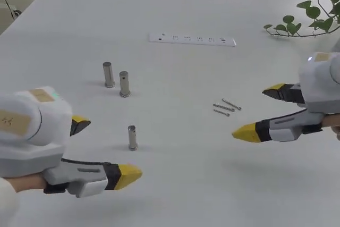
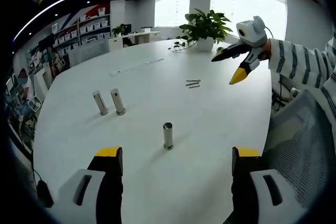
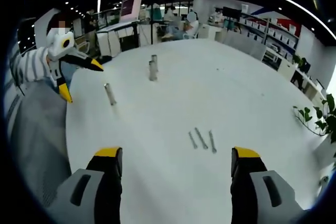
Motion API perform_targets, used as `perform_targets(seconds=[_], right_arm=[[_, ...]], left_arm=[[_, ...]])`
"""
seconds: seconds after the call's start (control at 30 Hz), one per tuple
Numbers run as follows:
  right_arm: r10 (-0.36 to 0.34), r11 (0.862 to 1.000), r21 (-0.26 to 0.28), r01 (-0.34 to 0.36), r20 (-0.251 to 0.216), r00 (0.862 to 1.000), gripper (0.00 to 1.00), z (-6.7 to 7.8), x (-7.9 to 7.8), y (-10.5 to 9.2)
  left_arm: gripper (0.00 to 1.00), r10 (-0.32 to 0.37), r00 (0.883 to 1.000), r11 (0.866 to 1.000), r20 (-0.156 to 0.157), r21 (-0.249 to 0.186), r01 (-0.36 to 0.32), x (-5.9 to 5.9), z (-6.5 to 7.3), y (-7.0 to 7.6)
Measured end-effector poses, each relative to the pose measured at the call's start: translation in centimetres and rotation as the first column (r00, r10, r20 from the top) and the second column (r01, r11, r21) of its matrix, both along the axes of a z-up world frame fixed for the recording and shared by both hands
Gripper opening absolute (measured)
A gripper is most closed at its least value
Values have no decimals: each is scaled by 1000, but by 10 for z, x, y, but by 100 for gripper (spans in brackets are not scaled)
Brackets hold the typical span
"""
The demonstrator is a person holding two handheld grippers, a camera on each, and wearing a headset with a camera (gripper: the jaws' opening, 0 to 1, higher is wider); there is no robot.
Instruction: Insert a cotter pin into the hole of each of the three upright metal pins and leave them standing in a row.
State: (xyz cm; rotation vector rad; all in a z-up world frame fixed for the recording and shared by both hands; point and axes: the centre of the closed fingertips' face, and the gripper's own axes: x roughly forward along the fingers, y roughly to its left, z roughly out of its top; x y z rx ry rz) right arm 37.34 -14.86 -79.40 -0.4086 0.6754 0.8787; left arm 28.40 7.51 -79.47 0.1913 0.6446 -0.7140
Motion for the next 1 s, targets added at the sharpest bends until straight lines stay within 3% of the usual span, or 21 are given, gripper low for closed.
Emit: perform_targets(seconds=[0.07, 0.13, 0.23, 0.33, 0.47, 0.7, 0.87, 1.0], right_arm=[[11, 1000, -5, -12, -12, 1000, 84, -6, 2, 1], [25, 999, -21, -26, -32, 999, 83, -14, 3, 1], [40, 999, -33, -42, -51, 998, 81, -21, 5, 2], [64, 997, -40, -66, -44, 997, 75, -24, 9, 5], [104, 993, -43, -107, -64, 993, 60, -30, 10, 12], [123, 989, -66, -129, -95, 988, 54, -42, 17, 18], [135, 987, -68, -143, -108, 985, 47, -47, 21, 22], [152, 980, -107, -167, -133, 979, 43, -52, 23, 22]], left_arm=[[92, -16, 1000, 1000, 14, 12, 16, -3, 1, 0], [94, -18, 1000, 1000, -2, 13, 18, -6, 0, 0], [99, -22, 1000, 1000, 3, 2, 22, -10, 0, -1], [99, -27, 1000, 1000, 1, 4, 27, -14, 0, -1], [99, -18, 1000, 999, -9, -28, 18, -20, 3, -1], [95, 1, 1000, 998, -7, -63, -2, -27, 9, 0], [95, 7, 1000, 998, -10, -55, -7, -30, 8, 1], [91, 9, 1000, 998, -7, -58, -9, -31, 10, 2]])
